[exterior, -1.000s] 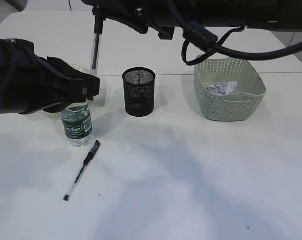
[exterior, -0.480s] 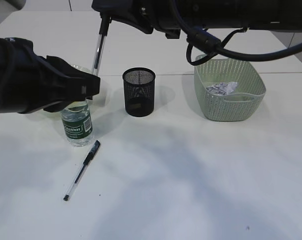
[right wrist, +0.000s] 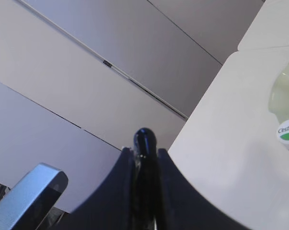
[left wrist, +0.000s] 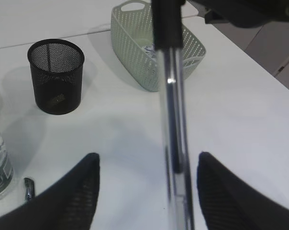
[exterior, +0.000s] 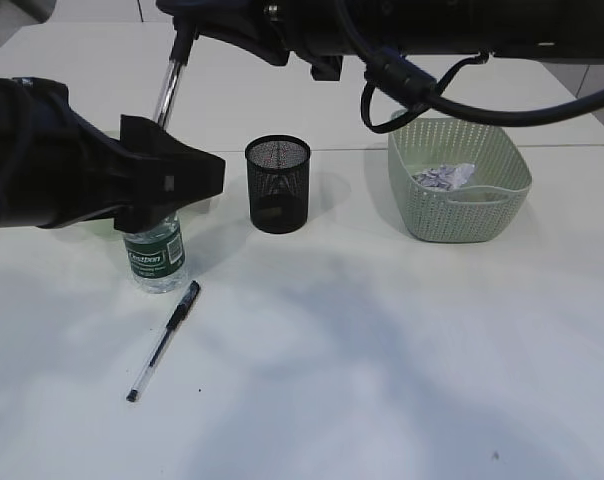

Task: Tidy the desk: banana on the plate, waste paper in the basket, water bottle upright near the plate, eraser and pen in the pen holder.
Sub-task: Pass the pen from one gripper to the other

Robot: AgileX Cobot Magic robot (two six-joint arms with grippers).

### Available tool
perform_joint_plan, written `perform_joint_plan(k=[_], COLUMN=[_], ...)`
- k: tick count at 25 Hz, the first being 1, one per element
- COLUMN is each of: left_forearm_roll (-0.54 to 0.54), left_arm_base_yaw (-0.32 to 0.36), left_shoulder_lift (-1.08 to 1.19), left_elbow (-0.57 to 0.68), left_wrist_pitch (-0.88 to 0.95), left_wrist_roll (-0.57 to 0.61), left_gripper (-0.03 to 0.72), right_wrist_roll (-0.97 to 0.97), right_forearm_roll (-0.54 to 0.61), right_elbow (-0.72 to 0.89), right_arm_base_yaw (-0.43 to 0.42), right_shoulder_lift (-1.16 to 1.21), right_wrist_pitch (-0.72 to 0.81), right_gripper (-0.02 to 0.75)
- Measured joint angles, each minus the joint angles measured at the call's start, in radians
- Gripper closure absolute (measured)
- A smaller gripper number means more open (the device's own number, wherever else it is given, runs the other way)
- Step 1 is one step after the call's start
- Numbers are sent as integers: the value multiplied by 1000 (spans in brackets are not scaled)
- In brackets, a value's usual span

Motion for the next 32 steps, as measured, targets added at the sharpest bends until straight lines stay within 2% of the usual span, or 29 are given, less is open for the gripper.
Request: perform_joint_plan(k=[2,4,7,9,11,14,19,22,28,32], left_forearm_roll=[12,38,51,58,69,76,76,76,76,74], left_arm_base_yaw=[0,0,26,70,121,239,470,544,563,563], left_shoulder_lift=[0,0,-2,-21,-45,-97,-183,-217,-258,-321], left_elbow=[0,0,0,0,0,0,0,0,8,66], left_wrist_pitch=[5,12,32,63,101,176,307,360,439,451], left_wrist_roll=[0,0,0,0,2,2,2,-7,-9,-18], left_gripper=[160,126,112,113,117,127,149,169,201,204], right_wrist_roll=[2,2,2,2,2,4,4,4,4,15], right_forearm_roll=[0,2,4,8,14,14,-3,-24,-59,-109], right_elbow=[0,0,0,0,0,-2,-2,-2,-2,-2], right_arm_base_yaw=[0,0,0,0,0,0,0,0,0,-24], right_shoulder_lift=[0,0,0,0,0,0,0,0,0,0], right_wrist_pitch=[2,2,2,2,0,0,2,2,-39,-78], right_gripper=[678,678,679,679,679,681,682,682,682,682])
